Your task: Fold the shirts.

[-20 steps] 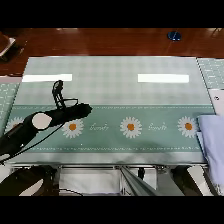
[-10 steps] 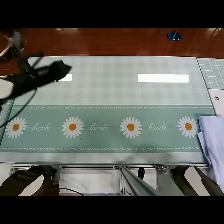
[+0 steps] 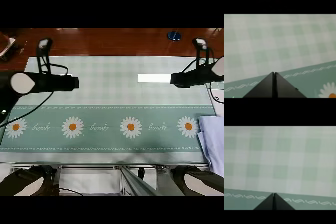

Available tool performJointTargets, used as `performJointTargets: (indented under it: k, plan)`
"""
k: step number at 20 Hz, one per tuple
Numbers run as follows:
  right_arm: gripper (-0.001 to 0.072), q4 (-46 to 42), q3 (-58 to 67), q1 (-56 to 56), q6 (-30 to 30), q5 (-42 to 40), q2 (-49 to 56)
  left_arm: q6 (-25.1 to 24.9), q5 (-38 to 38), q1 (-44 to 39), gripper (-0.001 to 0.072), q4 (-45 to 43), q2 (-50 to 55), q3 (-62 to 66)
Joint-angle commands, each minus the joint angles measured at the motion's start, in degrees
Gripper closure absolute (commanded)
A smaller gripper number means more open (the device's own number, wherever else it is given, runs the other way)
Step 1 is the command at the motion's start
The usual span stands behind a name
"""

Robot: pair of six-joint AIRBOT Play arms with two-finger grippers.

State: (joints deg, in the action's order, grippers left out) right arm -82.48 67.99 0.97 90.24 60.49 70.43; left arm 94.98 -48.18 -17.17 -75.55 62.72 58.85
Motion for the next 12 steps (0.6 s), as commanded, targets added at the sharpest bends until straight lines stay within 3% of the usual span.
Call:
performJointTargets:
  k: [1,12]
  plan:
    - [0.0692,-6.5,0.0,1.9,4.9,1.7,3.8,3.7,-6.3,-0.3,0.0677,-7.0,4.2,-0.2]
    - [0.0692,-6.4,0.0,1.9,3.8,3.0,3.1,3.7,-5.9,-0.3,0.0677,-7.0,4.7,-0.2]
